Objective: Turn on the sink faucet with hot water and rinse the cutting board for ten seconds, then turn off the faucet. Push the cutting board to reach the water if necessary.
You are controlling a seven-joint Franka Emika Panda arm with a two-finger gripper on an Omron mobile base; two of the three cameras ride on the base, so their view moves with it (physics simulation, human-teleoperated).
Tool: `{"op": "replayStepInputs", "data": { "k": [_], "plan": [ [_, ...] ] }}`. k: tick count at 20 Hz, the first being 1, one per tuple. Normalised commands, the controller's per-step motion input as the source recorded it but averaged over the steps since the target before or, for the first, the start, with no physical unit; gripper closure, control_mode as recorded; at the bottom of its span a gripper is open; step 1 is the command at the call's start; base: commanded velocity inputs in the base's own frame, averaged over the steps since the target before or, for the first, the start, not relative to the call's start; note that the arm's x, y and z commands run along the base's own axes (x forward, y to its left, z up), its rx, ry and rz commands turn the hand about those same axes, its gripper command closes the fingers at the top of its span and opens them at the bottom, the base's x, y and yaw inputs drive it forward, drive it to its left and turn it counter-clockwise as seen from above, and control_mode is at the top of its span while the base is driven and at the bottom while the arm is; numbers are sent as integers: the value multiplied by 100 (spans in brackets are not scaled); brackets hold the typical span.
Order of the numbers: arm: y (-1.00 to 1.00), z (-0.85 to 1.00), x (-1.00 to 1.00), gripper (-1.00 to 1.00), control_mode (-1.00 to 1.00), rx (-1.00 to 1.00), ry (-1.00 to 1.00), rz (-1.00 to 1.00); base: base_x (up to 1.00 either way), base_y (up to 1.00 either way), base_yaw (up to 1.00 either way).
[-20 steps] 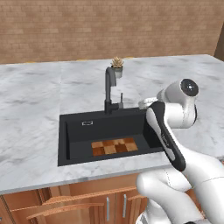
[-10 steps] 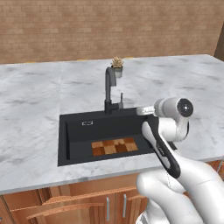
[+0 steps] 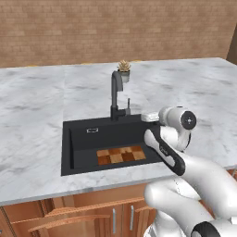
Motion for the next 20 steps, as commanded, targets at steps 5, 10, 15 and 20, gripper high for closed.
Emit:
{"op": "replayStepInputs", "data": {
  "k": [5, 10, 15, 20],
  "plan": [
    [0, -2, 34, -100, -100, 3, -10, 0, 0, 0, 0],
    [0, -3, 32, -100, -100, 2, -7, 0, 0, 0, 0],
    [0, -4, 26, -100, -100, 1, -1, 0, 0, 0, 0],
    [0, -16, 14, -100, -100, 2, 0, 0, 0, 0, 0]
  ]
}}
